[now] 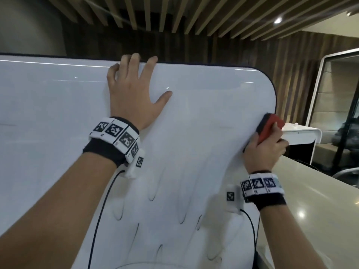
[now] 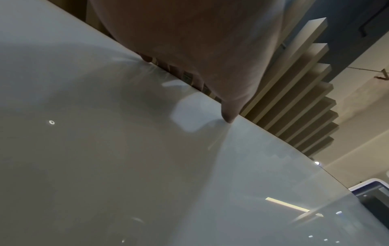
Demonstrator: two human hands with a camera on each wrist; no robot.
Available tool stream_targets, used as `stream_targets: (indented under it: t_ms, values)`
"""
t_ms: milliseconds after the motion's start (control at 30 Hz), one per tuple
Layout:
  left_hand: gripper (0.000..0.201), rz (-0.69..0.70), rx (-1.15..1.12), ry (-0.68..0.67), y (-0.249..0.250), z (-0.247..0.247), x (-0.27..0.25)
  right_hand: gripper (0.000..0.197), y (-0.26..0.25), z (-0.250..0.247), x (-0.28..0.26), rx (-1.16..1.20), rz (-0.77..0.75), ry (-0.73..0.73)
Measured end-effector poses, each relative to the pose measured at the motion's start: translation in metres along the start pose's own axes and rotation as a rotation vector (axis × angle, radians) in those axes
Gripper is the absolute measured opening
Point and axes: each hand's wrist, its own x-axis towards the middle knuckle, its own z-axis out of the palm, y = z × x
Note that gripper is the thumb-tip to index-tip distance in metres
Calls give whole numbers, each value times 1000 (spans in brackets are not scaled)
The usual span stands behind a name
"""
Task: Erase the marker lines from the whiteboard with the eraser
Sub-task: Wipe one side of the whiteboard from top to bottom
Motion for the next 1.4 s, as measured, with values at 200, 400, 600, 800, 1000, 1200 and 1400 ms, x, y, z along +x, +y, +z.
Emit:
stream_targets:
  t_ms: [200,400,600,800,1000,1200,1400]
  values:
    - [77,-4,-4,2,-2,0,-1,52,-94,23,-10,-73,-717,-128]
    - [79,22,6,-35,-7,-5,0,53,-9,20,-37,-15,-527,-69]
    - [81,5,34,-63,-1,-5,-2,68,77,0,-76,78,148,34]
    - [82,5,38,-67,-2,-3,-2,54,-20,28,-32,42,-316,23]
    - [82,2,32,-56,-3,-6,-3,45,-44,21,-28,-138,-942,-183]
    - [82,-10,46,-71,1,-7,-2,56,90,1,-65,-16,-313,-53]
    - [82,-2,99,-85,6,-5,-3,60,61,11,-82,121,-26,-22]
